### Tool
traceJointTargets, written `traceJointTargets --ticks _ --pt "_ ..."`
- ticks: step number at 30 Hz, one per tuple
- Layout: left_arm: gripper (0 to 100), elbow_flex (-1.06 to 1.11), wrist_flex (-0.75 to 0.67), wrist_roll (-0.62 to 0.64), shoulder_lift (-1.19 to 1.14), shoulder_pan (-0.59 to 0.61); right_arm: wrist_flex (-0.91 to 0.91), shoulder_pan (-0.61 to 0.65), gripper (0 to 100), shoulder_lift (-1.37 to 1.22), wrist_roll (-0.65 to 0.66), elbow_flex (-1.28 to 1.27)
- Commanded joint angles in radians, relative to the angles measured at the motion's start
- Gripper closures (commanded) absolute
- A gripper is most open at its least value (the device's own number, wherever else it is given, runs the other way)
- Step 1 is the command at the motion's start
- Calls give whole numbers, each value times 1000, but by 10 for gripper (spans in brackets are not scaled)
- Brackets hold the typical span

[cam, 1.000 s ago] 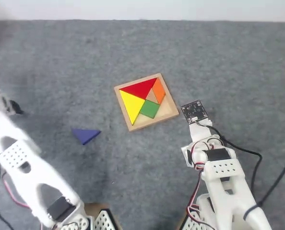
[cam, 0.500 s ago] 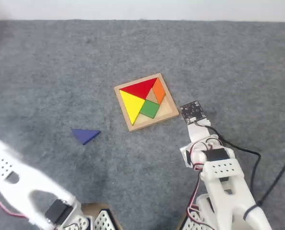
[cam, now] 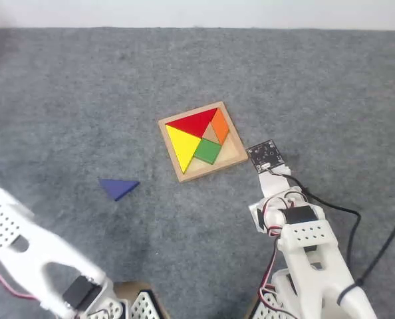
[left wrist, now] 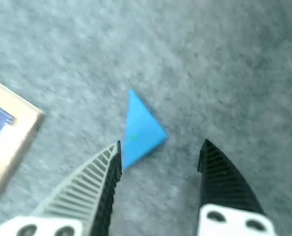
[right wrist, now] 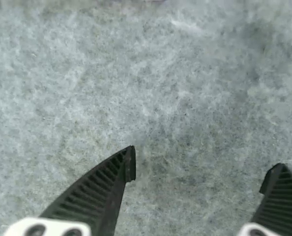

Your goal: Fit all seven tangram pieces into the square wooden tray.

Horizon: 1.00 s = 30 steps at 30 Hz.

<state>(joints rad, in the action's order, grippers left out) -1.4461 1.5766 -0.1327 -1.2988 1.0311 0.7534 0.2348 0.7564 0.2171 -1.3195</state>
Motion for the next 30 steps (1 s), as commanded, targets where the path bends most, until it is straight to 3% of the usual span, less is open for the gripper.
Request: traceJointTargets --ticks 1,17,24,30 --pt "761 -25 -141 -20 81 35 5 7 597 -1 11 6" --pt "761 226 -273 -77 75 25 5 8 597 -1 11 5" --pt "840 358 -183 -115 75 -17 5 8 597 -1 11 5" --pt "844 367 -81 -115 75 -32 4 10 597 -1 11 5"
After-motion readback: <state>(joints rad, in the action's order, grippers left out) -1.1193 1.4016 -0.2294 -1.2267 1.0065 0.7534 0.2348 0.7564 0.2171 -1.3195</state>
